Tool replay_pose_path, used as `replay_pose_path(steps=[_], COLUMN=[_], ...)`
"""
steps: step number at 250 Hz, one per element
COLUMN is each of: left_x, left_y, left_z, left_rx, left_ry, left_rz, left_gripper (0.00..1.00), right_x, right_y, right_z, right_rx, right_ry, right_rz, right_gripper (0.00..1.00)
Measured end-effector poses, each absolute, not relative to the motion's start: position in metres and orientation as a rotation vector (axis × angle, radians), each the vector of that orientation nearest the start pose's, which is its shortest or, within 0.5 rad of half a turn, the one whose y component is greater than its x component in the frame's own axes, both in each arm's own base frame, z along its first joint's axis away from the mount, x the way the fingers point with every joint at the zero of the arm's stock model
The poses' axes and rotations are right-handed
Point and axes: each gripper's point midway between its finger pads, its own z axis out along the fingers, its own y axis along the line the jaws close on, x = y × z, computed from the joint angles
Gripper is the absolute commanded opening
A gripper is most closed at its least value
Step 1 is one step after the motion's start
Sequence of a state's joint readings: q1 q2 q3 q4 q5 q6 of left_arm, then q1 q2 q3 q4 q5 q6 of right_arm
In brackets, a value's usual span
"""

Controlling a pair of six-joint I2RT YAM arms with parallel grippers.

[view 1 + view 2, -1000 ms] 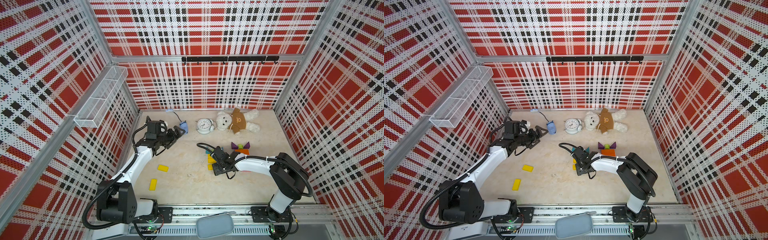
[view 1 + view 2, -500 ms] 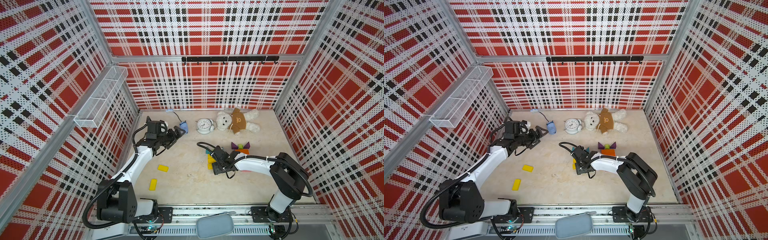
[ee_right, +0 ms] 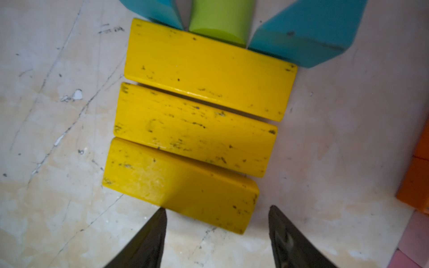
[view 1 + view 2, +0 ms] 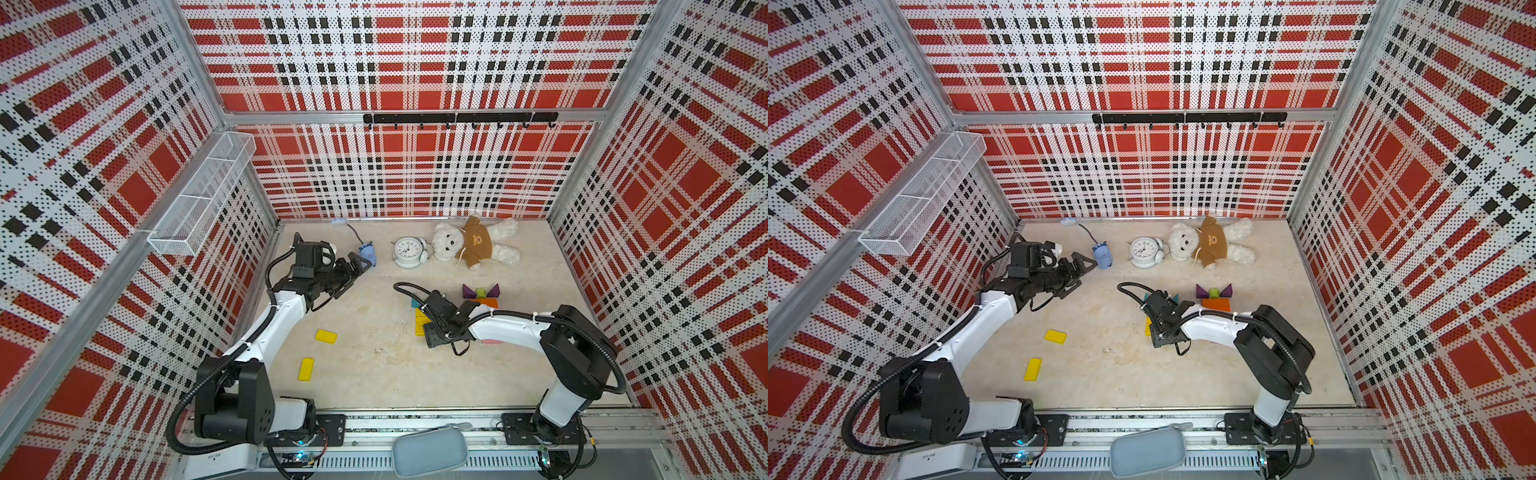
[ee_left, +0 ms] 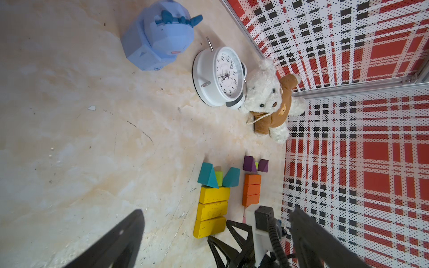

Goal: Assemble a carrot with building blocks
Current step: Assemble the building block at the center of the board.

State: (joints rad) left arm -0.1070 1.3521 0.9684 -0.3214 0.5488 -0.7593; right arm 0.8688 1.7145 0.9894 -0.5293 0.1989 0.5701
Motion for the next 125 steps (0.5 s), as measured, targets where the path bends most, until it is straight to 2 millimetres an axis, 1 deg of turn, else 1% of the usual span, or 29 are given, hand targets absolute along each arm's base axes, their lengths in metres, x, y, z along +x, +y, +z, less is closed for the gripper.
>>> replay_pose_path(steps=[125], left_x=[0.3683], left_y=[-0.1304], left_z=[0.1927], left_rx=[-0.463], left_ry=[2.337], left_rz=[-1.07], left_gripper=[0.99], right_x=[0.2556], right_y=[0.242], right_z=[0.0281], right_rx=[-0.376], right_ry=[2.753], right_rz=[0.02], right_gripper=[0.71])
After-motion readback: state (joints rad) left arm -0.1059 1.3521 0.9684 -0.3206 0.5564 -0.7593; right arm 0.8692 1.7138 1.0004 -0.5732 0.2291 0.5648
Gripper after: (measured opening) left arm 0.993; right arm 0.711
